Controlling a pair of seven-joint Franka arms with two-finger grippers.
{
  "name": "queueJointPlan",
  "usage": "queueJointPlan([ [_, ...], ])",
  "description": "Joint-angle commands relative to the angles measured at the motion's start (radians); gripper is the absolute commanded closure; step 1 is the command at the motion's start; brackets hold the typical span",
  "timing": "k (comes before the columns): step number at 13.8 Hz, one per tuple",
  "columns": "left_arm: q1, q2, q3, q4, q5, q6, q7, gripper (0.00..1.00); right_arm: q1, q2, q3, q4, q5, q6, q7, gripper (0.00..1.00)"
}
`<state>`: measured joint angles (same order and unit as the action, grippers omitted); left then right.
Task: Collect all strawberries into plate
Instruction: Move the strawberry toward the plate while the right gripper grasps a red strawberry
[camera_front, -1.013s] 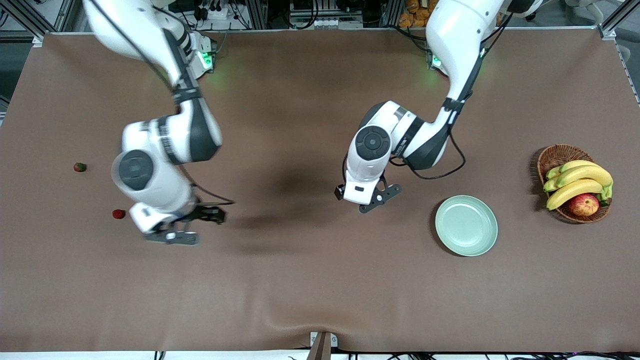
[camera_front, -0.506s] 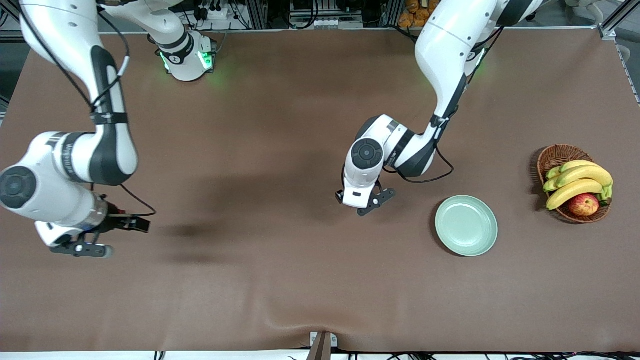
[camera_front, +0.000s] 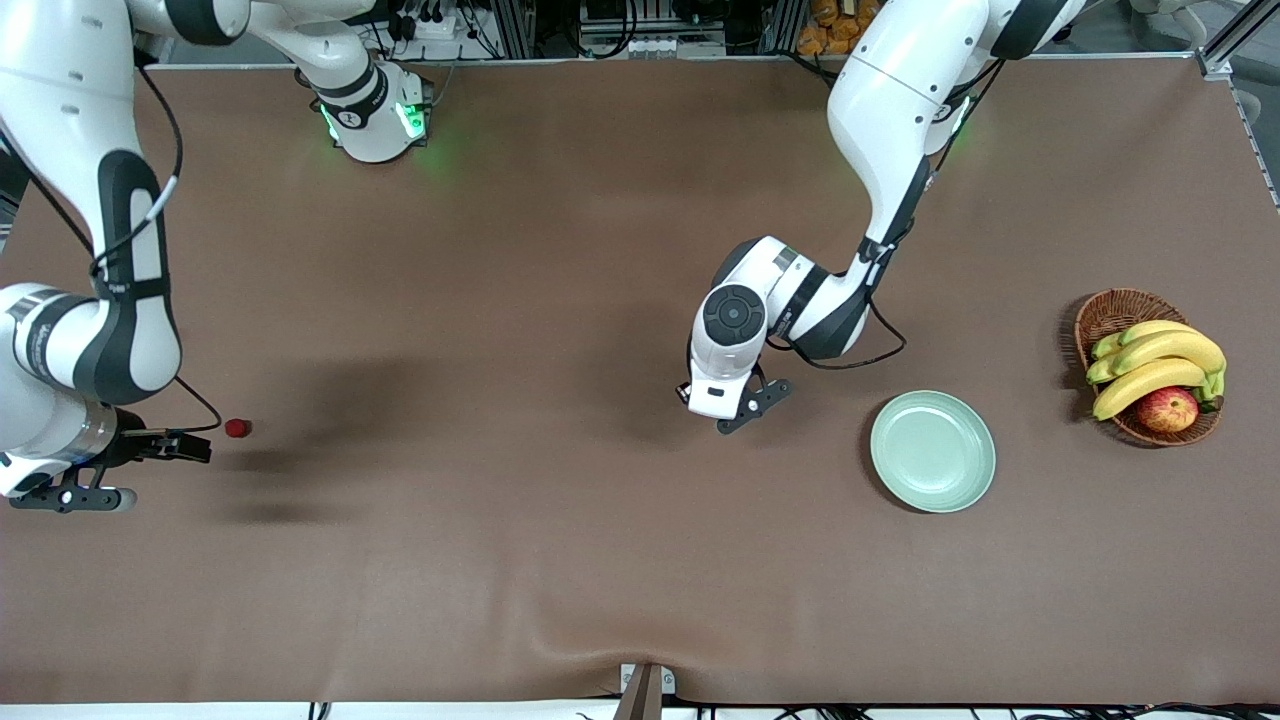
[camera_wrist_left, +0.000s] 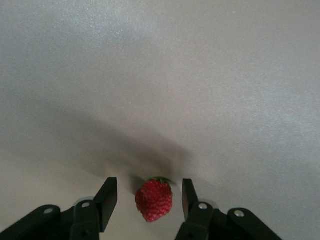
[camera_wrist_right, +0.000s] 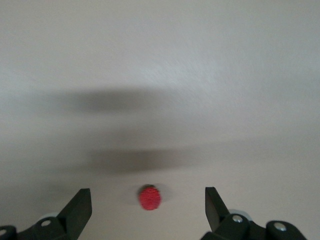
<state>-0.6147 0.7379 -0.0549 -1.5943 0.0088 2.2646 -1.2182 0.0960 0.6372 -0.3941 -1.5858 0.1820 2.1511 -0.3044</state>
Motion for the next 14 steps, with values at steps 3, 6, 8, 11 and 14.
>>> queueJointPlan([
  [3, -0.008, 0.0, 0.0, -0.004, -0.004, 0.012, -0.034, 0.46, -0.015, 0.073, 0.023, 0.0, 0.011, 0.019, -0.018, 0.0],
  [6, -0.011, 0.02, 0.0, 0.001, -0.004, 0.027, -0.035, 0.5, -0.056, 0.084, 0.07, -0.051, 0.059, 0.021, -0.053, 0.0],
  [8, -0.013, 0.02, -0.002, 0.001, -0.004, 0.032, -0.037, 0.63, -0.07, 0.084, 0.083, -0.086, 0.068, 0.023, -0.099, 0.0],
  [11, -0.013, 0.018, 0.0, 0.002, -0.018, 0.032, -0.035, 1.0, -0.079, 0.078, 0.083, -0.156, 0.07, 0.084, -0.125, 0.0],
  [14, -0.001, -0.021, 0.001, -0.003, -0.018, 0.023, -0.056, 1.0, -0.079, 0.076, 0.083, -0.169, 0.07, 0.115, -0.127, 0.0],
])
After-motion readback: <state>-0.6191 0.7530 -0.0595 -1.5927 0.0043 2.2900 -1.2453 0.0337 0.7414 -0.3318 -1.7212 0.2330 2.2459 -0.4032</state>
